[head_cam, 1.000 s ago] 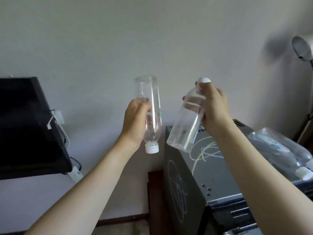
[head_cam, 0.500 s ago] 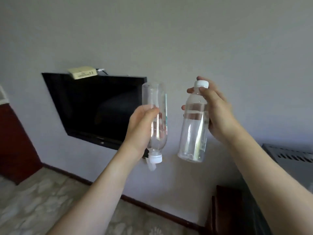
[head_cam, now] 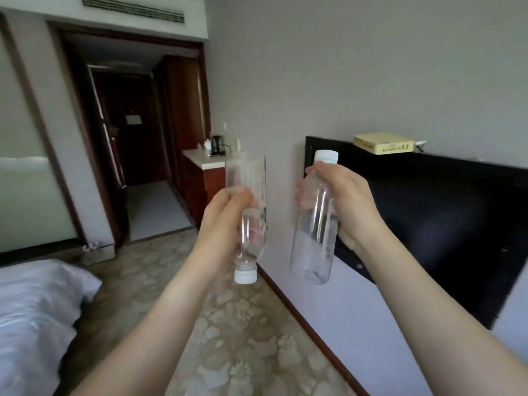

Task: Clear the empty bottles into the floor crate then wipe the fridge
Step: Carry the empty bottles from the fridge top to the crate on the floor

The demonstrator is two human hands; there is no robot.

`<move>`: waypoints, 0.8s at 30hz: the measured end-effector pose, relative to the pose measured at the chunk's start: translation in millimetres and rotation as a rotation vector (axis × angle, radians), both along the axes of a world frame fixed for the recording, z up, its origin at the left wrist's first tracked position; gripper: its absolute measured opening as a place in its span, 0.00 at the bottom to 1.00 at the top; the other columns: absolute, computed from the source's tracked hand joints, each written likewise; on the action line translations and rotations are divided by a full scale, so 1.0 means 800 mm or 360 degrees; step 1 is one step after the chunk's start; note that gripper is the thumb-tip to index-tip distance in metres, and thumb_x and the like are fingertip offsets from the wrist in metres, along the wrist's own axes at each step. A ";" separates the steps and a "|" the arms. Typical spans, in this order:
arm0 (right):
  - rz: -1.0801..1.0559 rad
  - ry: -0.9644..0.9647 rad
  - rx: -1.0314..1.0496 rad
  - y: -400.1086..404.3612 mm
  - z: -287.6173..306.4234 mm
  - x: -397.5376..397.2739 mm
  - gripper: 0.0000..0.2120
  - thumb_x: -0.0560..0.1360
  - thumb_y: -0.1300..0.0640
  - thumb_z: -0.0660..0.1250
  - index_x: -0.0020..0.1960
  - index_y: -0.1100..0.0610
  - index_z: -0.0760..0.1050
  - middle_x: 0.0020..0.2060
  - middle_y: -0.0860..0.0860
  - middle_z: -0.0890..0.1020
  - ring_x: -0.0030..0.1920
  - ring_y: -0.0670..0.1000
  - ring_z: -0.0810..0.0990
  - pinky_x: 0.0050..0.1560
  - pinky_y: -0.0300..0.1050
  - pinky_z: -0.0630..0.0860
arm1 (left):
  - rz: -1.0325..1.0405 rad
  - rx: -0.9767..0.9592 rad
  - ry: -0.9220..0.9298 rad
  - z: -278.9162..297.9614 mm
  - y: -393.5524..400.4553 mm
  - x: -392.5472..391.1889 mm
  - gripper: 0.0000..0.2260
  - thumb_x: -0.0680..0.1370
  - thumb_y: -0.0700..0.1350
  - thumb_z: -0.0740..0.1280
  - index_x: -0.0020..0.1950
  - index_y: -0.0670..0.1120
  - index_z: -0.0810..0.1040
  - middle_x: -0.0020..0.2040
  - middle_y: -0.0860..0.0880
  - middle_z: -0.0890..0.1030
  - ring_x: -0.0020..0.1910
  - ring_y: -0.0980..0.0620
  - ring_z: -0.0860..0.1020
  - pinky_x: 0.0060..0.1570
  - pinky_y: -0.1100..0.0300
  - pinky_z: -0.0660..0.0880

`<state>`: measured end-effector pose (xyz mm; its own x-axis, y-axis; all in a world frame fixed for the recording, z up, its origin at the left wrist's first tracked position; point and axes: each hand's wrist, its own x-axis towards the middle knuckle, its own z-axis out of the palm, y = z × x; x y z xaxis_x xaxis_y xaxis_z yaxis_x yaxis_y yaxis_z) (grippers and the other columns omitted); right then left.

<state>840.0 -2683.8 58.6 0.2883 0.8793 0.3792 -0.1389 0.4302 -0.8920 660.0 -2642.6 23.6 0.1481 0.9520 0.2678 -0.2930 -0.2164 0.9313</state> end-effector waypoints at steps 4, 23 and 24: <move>0.0333 -0.0070 -0.0047 0.084 -0.004 -0.098 0.06 0.79 0.54 0.68 0.50 0.56 0.79 0.41 0.56 0.83 0.42 0.58 0.85 0.47 0.56 0.81 | 0.0080 -0.0025 -0.0037 -0.001 0.035 -0.100 0.13 0.79 0.40 0.63 0.61 0.37 0.73 0.40 0.41 0.75 0.34 0.45 0.75 0.33 0.56 0.71; 0.0790 0.0002 -0.0090 0.432 -0.036 -0.311 0.10 0.79 0.55 0.67 0.50 0.62 0.76 0.36 0.57 0.79 0.34 0.60 0.79 0.32 0.47 0.79 | 0.0836 -0.0005 -0.0061 -0.041 0.315 -0.295 0.13 0.74 0.48 0.64 0.53 0.41 0.76 0.39 0.39 0.79 0.31 0.43 0.79 0.31 0.52 0.77; 0.0793 0.0002 -0.0093 0.460 -0.036 -0.310 0.11 0.79 0.55 0.67 0.52 0.64 0.76 0.38 0.58 0.79 0.35 0.60 0.80 0.32 0.47 0.79 | 0.0863 -0.0009 -0.0047 -0.039 0.343 -0.294 0.14 0.72 0.49 0.64 0.52 0.41 0.76 0.39 0.40 0.80 0.32 0.42 0.79 0.32 0.51 0.77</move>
<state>591.9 -2315.8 30.1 -0.1713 0.9301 0.3250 -0.3160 0.2606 -0.9123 424.5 -2368.4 -7.5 -0.3722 0.8912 0.2592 -0.1665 -0.3389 0.9260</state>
